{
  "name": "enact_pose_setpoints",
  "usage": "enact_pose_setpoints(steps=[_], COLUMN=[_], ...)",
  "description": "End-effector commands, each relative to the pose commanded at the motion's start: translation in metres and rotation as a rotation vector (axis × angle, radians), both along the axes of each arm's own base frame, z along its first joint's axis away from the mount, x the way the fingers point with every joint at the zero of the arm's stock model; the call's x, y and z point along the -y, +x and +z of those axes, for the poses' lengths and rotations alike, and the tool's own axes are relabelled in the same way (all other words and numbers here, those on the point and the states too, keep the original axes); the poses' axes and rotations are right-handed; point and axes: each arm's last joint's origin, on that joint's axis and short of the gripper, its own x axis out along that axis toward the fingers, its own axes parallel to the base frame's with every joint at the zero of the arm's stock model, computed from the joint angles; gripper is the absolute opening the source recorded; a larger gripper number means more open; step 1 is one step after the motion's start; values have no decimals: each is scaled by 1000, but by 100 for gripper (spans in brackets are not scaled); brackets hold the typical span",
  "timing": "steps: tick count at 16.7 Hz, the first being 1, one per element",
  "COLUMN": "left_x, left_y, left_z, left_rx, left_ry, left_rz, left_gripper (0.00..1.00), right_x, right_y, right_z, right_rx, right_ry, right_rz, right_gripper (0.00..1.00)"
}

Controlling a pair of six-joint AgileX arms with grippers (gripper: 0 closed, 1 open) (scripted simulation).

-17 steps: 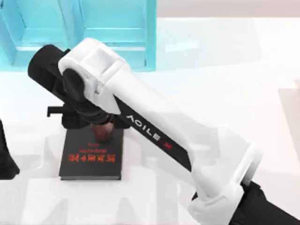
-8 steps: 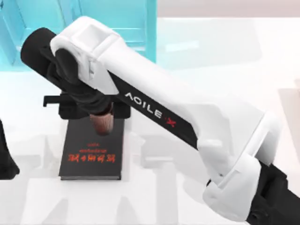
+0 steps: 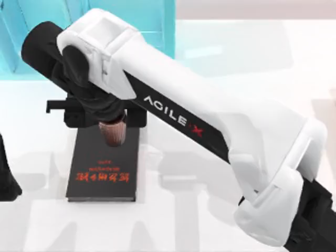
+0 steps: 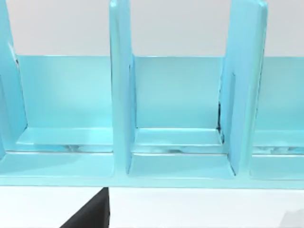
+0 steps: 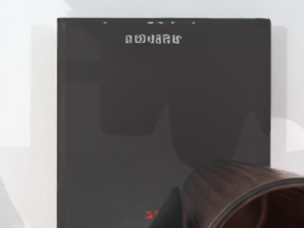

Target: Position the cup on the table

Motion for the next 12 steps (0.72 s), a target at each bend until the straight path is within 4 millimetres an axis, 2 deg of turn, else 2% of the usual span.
enact_pose_setpoints(steps=[3,6,9,12], left_x=[0,0,0,0], left_y=[0,0,0,0], left_z=[0,0,0,0], left_rx=[0,0,0,0], left_ry=[0,0,0,0], left_rz=[0,0,0,0], left_gripper=[100,100,100,100], right_x=[7,25,56,97], right_y=[5,15,25,26], right_z=[7,20,34,43], right_rx=[1,1,-4,-11], right_ry=[-1,-6,-16,-26], right_rz=[3,4,3,1], right_gripper=[0,0,0,0])
